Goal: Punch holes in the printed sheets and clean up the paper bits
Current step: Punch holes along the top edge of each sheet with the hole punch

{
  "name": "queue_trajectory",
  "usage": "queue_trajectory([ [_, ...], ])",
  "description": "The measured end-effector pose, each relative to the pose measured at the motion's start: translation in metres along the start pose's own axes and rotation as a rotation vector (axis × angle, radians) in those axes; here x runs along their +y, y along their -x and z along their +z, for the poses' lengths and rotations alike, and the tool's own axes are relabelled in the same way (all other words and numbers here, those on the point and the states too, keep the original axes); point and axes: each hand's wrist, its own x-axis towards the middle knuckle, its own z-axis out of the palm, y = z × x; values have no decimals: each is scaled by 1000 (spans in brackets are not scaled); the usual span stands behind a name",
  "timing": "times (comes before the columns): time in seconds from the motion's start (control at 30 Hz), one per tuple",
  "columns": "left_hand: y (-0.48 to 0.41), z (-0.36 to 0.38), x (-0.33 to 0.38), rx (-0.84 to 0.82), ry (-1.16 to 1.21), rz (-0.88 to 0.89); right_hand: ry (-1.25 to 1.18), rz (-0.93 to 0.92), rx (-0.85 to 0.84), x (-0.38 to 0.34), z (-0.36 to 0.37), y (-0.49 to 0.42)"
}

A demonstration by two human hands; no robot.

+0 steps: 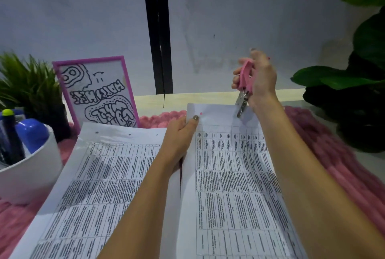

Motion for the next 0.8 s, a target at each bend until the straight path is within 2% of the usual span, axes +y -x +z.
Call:
queue_trajectory([
  [0.33, 0, 2, -3, -34, 19, 13, 94, -69, -21, 13, 7, 5],
  [0.8, 3, 2, 0, -47, 32, 31, -52, -44, 17, 19, 9, 6],
])
